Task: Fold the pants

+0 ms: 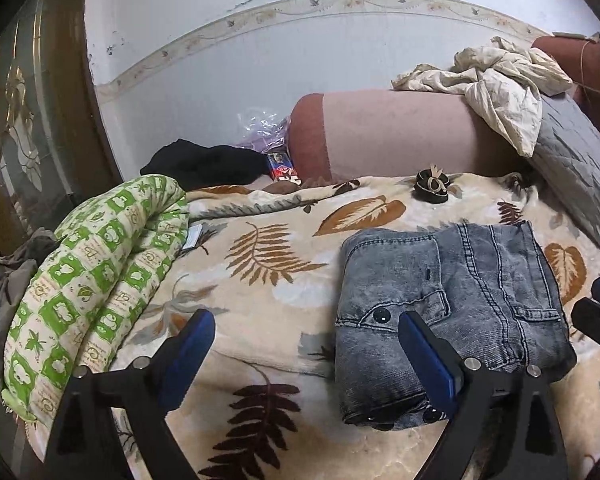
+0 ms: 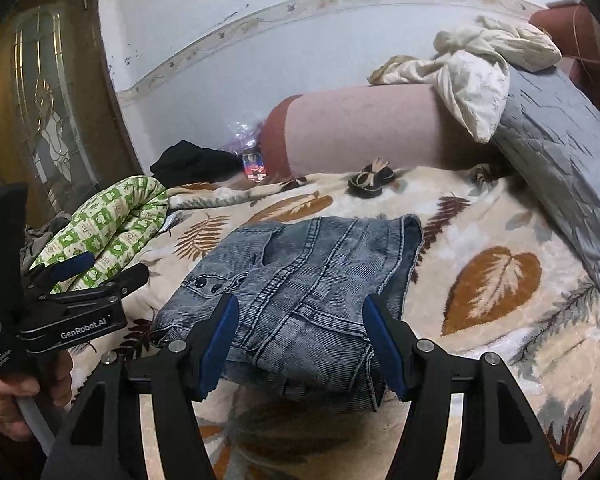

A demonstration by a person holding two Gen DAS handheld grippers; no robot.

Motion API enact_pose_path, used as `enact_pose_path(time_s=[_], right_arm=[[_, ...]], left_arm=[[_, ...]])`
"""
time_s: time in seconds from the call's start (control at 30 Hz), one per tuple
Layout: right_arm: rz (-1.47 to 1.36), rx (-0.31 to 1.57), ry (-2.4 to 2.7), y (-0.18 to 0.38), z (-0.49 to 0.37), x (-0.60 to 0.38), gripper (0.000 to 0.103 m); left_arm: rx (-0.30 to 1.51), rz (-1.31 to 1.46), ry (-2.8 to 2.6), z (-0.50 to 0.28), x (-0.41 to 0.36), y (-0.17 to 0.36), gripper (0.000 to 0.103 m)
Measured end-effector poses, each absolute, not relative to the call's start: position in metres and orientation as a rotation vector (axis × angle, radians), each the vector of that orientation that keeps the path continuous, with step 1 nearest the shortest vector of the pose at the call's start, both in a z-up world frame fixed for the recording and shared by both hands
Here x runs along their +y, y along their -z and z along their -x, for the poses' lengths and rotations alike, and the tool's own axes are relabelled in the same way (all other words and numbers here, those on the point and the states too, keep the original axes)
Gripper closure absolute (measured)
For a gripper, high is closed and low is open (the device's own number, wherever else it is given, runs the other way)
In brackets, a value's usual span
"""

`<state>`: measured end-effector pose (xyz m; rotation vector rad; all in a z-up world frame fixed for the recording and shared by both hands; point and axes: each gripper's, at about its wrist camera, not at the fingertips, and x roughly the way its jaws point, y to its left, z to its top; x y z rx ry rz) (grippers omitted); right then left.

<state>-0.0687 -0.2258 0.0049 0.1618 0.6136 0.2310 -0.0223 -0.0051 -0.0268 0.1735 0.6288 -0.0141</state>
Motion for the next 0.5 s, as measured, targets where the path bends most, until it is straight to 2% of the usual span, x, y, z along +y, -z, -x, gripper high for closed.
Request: enact_pose_path(time_s=[0.5], right_arm=[[-0.144, 0.620, -0.240, -0.0029, 0.0680, -0.2222, 0.037]], left_arm=[[0.615, -0.154, 0.003, 0.0251, -0.0010, 0.0221, 0.002]])
